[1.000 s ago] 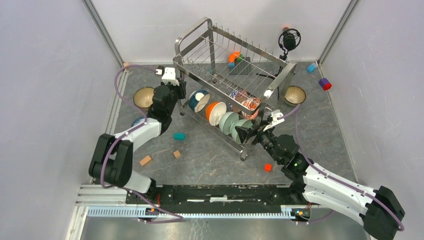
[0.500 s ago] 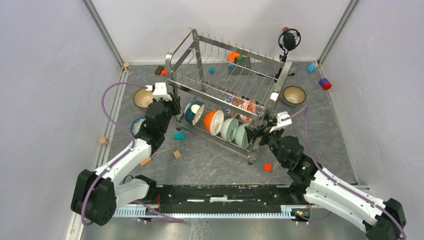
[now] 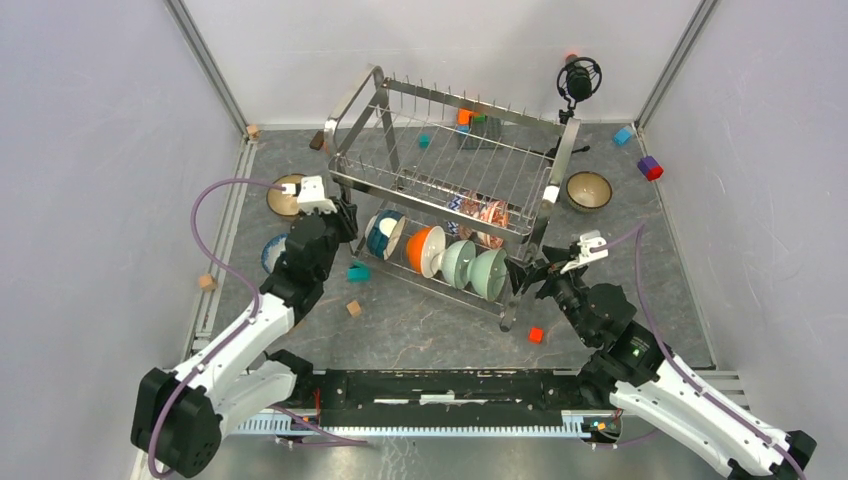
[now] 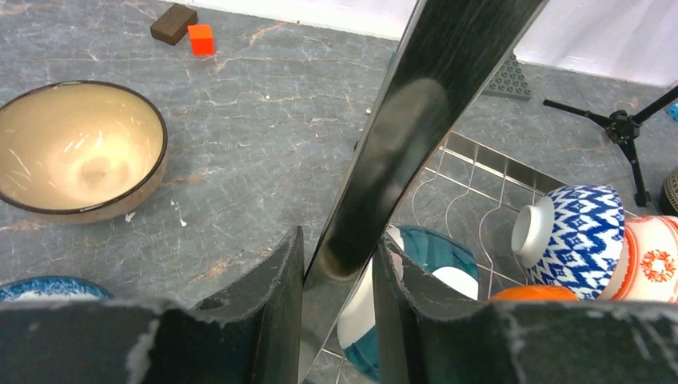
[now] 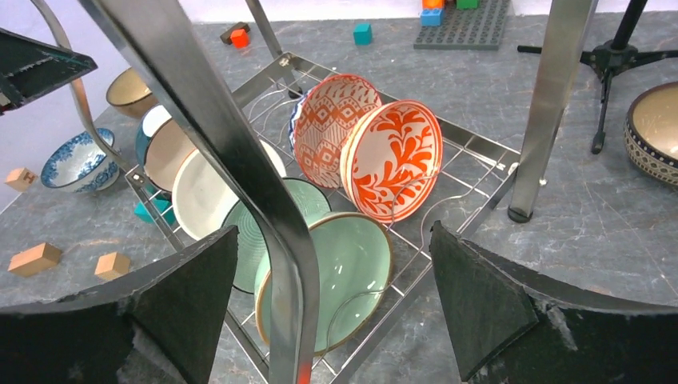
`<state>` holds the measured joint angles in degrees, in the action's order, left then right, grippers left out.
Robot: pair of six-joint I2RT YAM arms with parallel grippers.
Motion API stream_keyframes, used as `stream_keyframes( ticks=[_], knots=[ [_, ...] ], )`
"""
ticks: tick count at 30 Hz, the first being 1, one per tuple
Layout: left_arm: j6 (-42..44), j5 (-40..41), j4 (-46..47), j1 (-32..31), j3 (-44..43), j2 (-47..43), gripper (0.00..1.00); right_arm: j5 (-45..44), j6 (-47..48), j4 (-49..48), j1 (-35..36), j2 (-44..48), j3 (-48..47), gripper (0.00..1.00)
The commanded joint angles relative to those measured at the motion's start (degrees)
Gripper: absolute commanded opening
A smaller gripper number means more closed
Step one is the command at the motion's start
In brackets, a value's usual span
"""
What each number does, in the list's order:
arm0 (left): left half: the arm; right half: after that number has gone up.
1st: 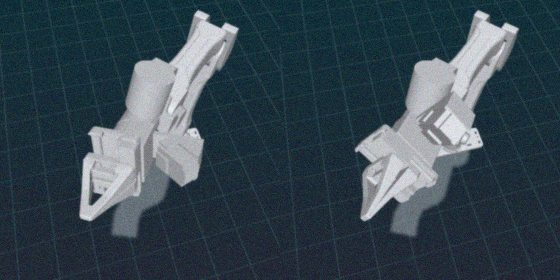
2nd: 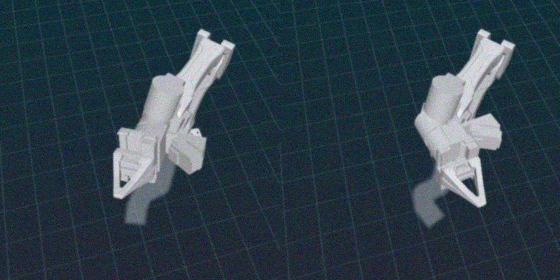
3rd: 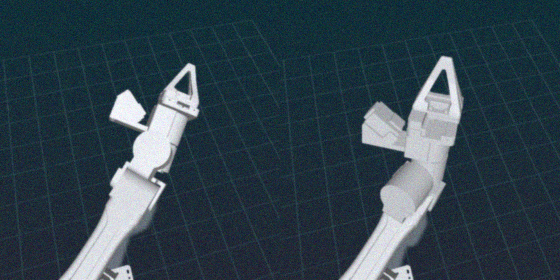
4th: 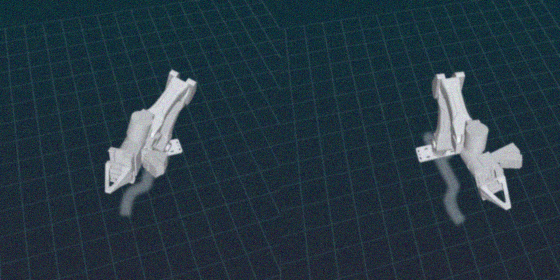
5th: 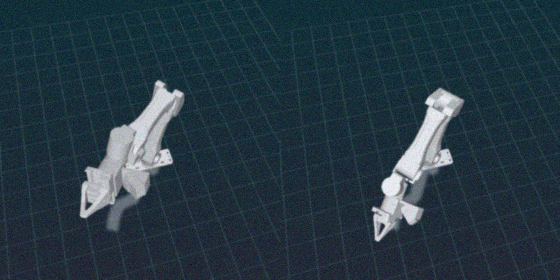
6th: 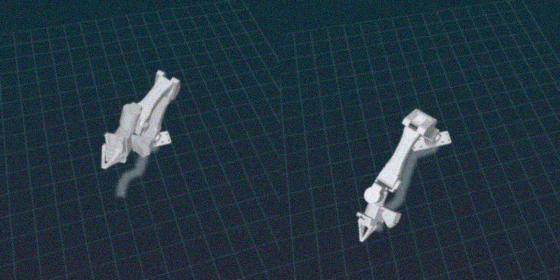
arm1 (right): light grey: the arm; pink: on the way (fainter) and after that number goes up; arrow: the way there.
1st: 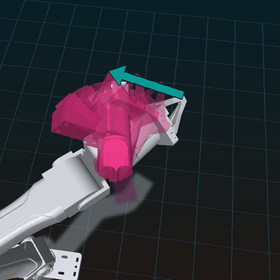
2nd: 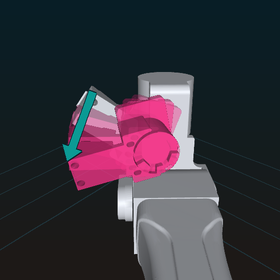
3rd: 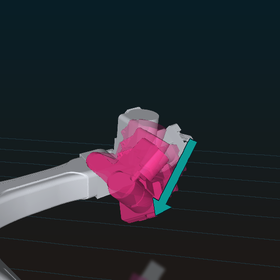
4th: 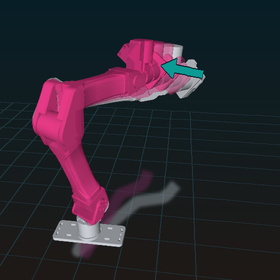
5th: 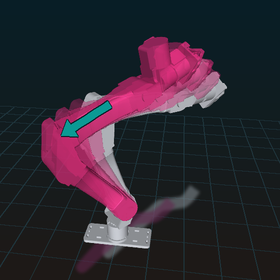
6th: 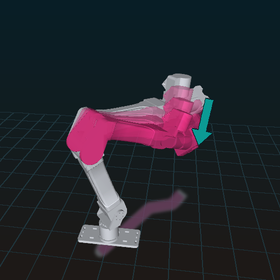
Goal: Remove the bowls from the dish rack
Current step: Adjust the dish rack at the center of the board.
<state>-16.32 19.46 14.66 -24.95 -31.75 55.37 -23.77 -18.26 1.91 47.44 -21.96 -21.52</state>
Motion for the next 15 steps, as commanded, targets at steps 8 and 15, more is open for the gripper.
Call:
stream_keyframes(
  ticks=[8, 15],
  knots=[
    [-17.1, 1.7, -8.9, -2.2, 2.1, -10.8, 0.02, -6.4, -4.3, -4.3, -0.1, -2.8, 5.5, 0.54],
    [-20.6, -0.6, -10.4, -2.9, 5.0, -14.7, 0.02, -7.5, 0.7, -13.0, -0.5, -8.9, 5.4, 0.36]
  ],
)
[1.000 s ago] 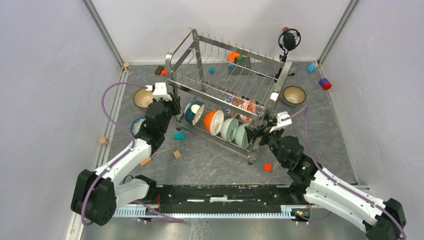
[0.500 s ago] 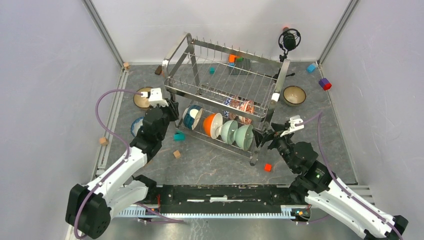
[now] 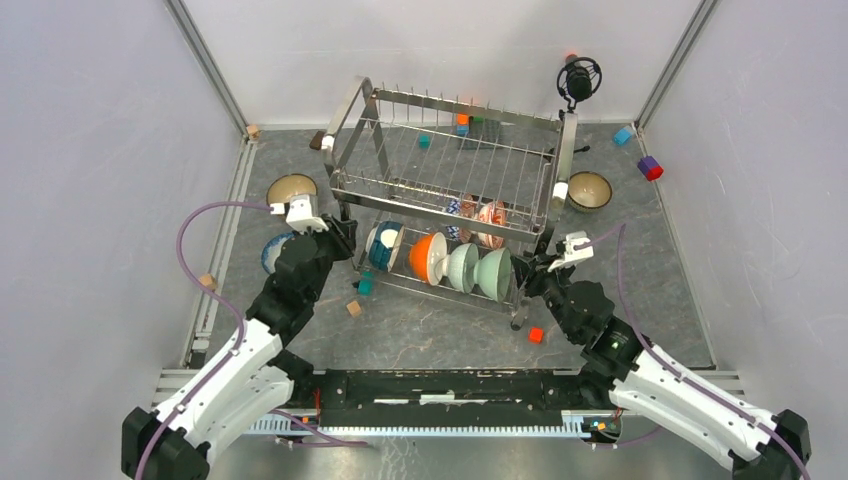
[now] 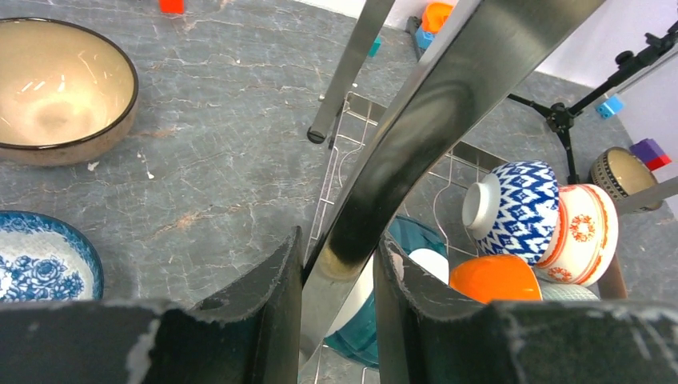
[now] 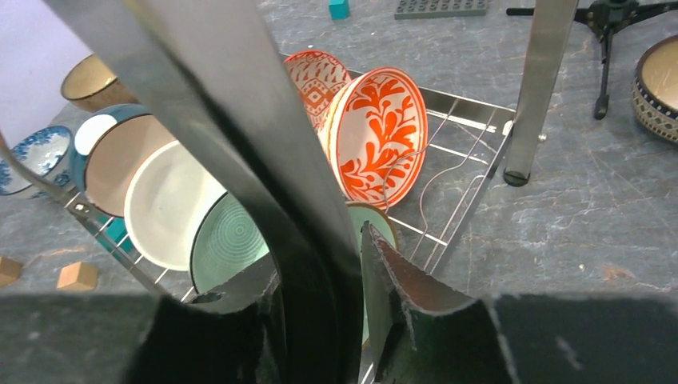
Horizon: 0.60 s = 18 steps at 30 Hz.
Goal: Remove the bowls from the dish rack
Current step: Adjust the dish rack at the center of the board.
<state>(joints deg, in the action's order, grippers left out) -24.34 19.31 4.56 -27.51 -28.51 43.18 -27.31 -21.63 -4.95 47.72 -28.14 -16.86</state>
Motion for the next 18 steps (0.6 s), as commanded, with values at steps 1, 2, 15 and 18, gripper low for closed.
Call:
stream_keyframes(
  ticks=[1, 2, 15, 18],
  knots=[
    [-13.1, -0.8, -0.3, -0.5, 2.1, -2.8, 0.02, -4.0, 5.1, -7.4, -1.1, -4.1, 0.4, 0.35],
    [-13.7, -1.3, -0.3, -0.8, 2.4, -3.0, 0.02, -3.9, 5.7, -8.2, -1.6, -5.5, -0.1, 0.34],
    [-16.0, 0.8, -3.8, -4.5, 4.6, -8.3, 0.02, 6.8, 7.1, -22.1, -11.2, -19.1, -1.7, 0.31],
    [-17.0, 2.5, -6.6, -4.6, 4.4, -9.3, 0.02, 9.7, 7.0, -25.3, -12.4, -22.3, -2.6, 0.31]
  ],
)
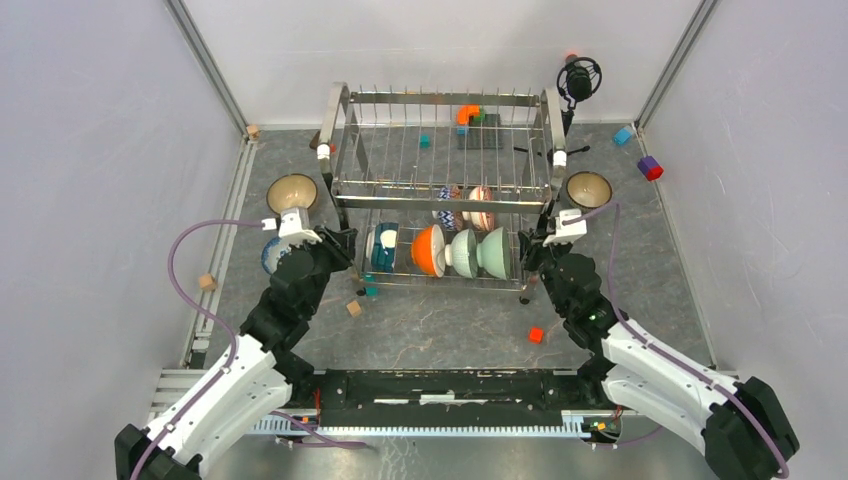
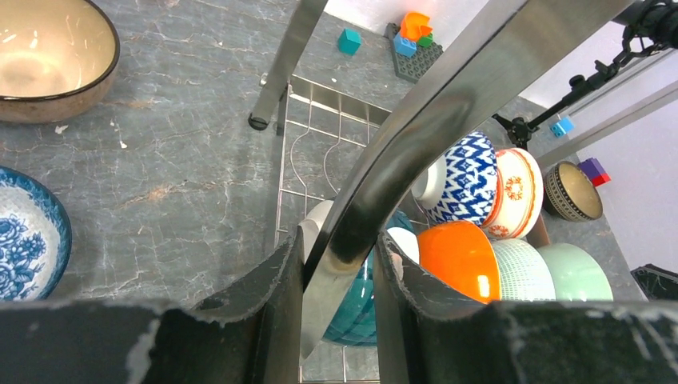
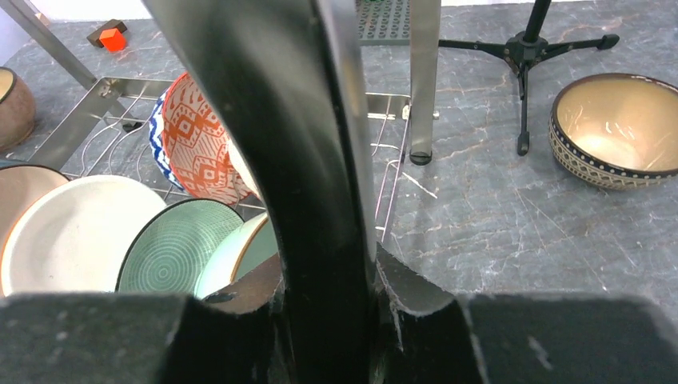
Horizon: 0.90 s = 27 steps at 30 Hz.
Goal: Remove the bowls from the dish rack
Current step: Adjust the dish rack at the center of the board.
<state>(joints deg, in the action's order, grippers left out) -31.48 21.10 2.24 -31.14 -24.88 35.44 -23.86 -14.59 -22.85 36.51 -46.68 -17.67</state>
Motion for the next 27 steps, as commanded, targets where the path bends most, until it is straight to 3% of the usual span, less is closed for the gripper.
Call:
stream_keyframes(
  ticks=[1, 11, 14, 17, 21, 27],
  knots=[
    [-10.5, 1.3, -5.3, -0.9, 0.6, -1.9, 0.02, 7.4, -0.1, -8.4, -1.6, -4.9, -2.3, 0.31],
    [-15.3, 0.8, -9.1, -1.0, 0.4, -3.0, 0.02, 15.9, -2.2, -13.4, -5.7, -19.1, -10.0, 0.31],
    [-17.5, -0.8, -9.0, -1.0, 0.7, -2.1, 0.02, 18.2, -2.3, -13.3, -6.4, -22.7, -12.7, 0.36],
    [-19.9, -2.8, -7.9, -1.2, 1.5, -0.7, 0.02, 18.3, -2.5, -12.3, -6.8, -23.6, -13.5, 0.44],
    [-20.0, -2.1, -8.1, -1.3, 1.5, -0.8, 0.02, 16.9, -2.0, -9.0, -7.0, -19.2, -12.4, 0.67],
    [-19.6, -0.8, -9.1, -1.3, 0.7, -2.5, 0.08, 12.5, -1.3, 4.7, -7.0, -9.4, -11.4, 0.91]
  ],
)
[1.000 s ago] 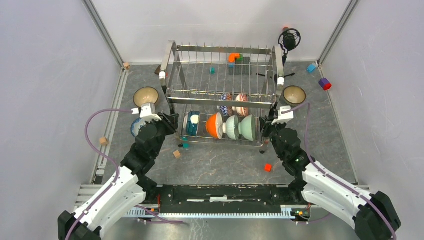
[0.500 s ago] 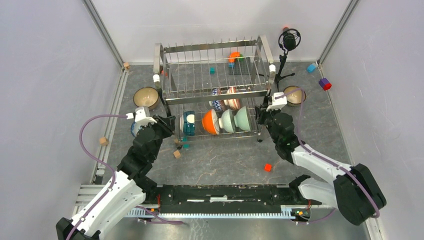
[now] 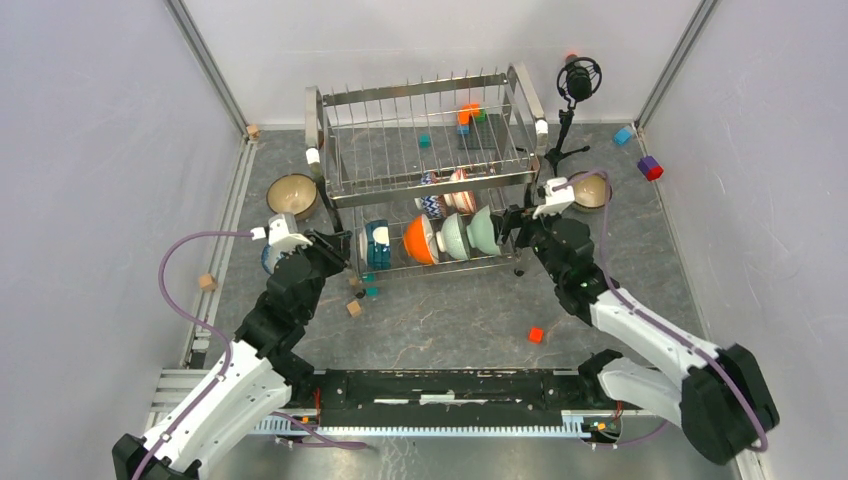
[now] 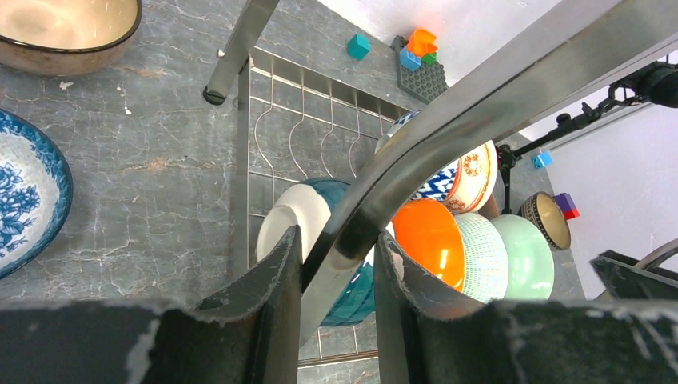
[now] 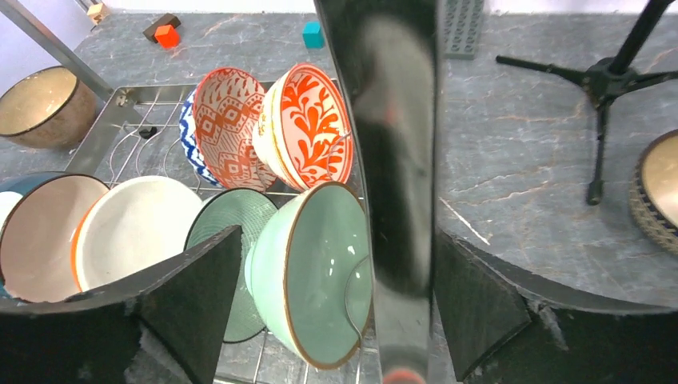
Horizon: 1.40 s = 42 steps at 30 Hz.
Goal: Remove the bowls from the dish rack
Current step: Adjust the dish rack at the center of the board, then pick up the bowl from the dish rack.
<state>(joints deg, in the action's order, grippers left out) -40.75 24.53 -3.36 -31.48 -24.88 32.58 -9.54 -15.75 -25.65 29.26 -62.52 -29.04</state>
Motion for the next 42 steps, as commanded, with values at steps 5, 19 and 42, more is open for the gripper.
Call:
stream_keyframes(
  ticks=[5, 19, 42],
  knots=[
    [-9.4, -2.8, -7.7, -1.0, -1.2, -0.6, 0.33, -2.9, 0.5, 17.5, 0.2, 17.5, 2.1, 0.98],
    [-10.6, 4.6, -28.6, -1.0, -4.9, -16.2, 1.0, 15.0, -2.4, 24.1, 0.3, 44.0, 13.2, 0.92],
    [-6.3, -1.3, -29.5, -1.0, -4.6, -17.1, 0.98, -0.4, -3.4, 6.0, 27.5, 19.2, 7.2, 0.78]
  ],
)
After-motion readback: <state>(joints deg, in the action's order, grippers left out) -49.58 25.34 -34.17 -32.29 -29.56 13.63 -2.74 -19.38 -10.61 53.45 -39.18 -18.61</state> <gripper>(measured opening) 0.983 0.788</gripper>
